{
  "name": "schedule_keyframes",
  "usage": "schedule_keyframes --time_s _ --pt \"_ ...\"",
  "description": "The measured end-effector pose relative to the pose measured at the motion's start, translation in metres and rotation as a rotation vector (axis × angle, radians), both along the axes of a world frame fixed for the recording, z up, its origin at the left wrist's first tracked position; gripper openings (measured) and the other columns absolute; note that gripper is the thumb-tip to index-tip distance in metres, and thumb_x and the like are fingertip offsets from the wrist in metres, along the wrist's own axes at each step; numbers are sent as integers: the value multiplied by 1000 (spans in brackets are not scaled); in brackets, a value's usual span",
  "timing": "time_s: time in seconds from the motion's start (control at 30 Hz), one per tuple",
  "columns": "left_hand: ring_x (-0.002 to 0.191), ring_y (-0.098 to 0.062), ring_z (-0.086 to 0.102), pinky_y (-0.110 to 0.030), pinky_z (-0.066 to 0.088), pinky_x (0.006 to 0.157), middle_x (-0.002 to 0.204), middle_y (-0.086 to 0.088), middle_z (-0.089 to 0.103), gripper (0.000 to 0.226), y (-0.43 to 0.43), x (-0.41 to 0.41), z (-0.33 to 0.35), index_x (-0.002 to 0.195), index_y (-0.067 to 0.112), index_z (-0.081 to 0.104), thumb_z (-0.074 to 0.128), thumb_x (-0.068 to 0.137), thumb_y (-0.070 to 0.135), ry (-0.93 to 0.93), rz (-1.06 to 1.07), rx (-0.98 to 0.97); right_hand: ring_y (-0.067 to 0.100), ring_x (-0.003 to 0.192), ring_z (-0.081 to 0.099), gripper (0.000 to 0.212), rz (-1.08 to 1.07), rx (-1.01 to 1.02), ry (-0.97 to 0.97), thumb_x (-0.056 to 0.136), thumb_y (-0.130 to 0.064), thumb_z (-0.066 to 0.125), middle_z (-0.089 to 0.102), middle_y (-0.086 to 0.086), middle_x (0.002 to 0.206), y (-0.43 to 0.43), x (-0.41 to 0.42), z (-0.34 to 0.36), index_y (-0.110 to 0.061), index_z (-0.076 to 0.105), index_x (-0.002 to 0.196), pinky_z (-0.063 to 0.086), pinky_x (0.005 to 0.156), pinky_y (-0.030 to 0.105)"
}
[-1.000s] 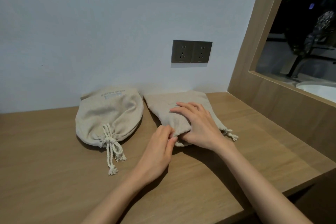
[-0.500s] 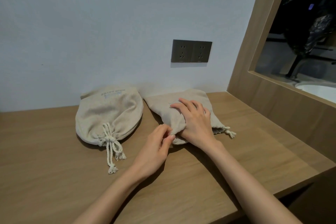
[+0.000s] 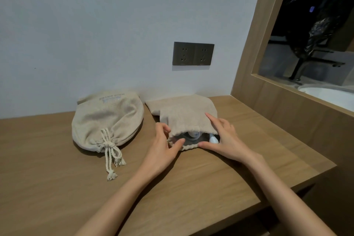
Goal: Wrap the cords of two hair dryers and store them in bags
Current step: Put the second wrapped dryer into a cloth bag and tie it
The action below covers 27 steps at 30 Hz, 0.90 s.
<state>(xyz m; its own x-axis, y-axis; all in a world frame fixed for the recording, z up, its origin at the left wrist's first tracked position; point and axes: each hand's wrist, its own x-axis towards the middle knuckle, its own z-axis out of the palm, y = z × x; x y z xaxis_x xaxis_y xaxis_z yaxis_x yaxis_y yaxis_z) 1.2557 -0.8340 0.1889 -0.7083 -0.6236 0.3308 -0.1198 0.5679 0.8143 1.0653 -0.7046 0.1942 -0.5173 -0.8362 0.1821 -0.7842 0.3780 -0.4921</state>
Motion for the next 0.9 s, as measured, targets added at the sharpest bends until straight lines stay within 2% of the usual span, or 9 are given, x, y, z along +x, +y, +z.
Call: schedule_keyframes --time_s 0.1,0.2,0.3,0.4,0.53,0.6,0.73,0.8,0.9 --pt "79 -23 60 -43 51 69 89 -4 58 23 -3 -7 -2 102 20 35 53 91 10 14 29 -49 19 132 26 107 36 -50 -93 67 -54 79 21 2 140 2 8 0 -47 9 148 30 111 38" --pt "70 -25 56 -36 42 60 80 -8 58 24 -8 -5 2 97 18 39 41 90 -5 68 46 5 13 123 33 107 75 -50 -175 65 -37 86 26 -3 130 8 10 9 -45 18 147 31 105 25" --pt "66 -16 47 -29 35 57 80 -3 53 30 -12 0 15 97 19 41 35 91 -9 155 56 142 17 123 38 100 122 -29 -187 69 -17 85 35 -2 124 13 14 23 -44 25 144 39 101 26" --pt "65 -16 45 -28 35 55 87 -8 50 37 -23 3 35 91 23 43 32 89 -12 269 120 216 11 119 36 107 153 60 -73 65 -20 88 32 -8 122 13 26 45 -47 21 143 42 104 32" --pt "74 -18 54 -29 46 57 90 -12 54 36 -40 5 73 85 21 47 32 90 -12 428 191 358 8 114 29 109 207 101 101 62 -31 89 26 -10 120 14 45 82 -47 18 143 39 98 28" --pt "79 -19 54 -25 46 58 92 -12 55 34 -46 7 93 83 19 51 33 91 -9 431 217 377 8 118 30 96 211 75 115 67 -28 86 31 -9 126 14 51 100 -42 25 140 39 99 30" --pt "70 -16 55 -18 49 47 87 -10 54 31 -54 15 128 84 15 52 32 93 -7 323 162 337 15 110 53 33 204 -166 46 86 -28 69 53 -5 118 6 61 130 -26 49 113 55 87 33" --pt "63 -16 52 -17 48 43 84 -10 52 26 -55 21 147 89 12 51 32 93 -5 260 131 232 17 103 57 25 175 -255 50 89 -31 65 57 -4 110 3 65 148 -23 50 107 56 83 34" --pt "56 -14 45 -22 43 44 72 -5 48 25 -56 25 181 95 11 53 32 91 -2 238 134 136 16 100 57 36 177 -300 12 87 -28 68 53 -4 108 6 66 184 -21 45 114 55 84 36"
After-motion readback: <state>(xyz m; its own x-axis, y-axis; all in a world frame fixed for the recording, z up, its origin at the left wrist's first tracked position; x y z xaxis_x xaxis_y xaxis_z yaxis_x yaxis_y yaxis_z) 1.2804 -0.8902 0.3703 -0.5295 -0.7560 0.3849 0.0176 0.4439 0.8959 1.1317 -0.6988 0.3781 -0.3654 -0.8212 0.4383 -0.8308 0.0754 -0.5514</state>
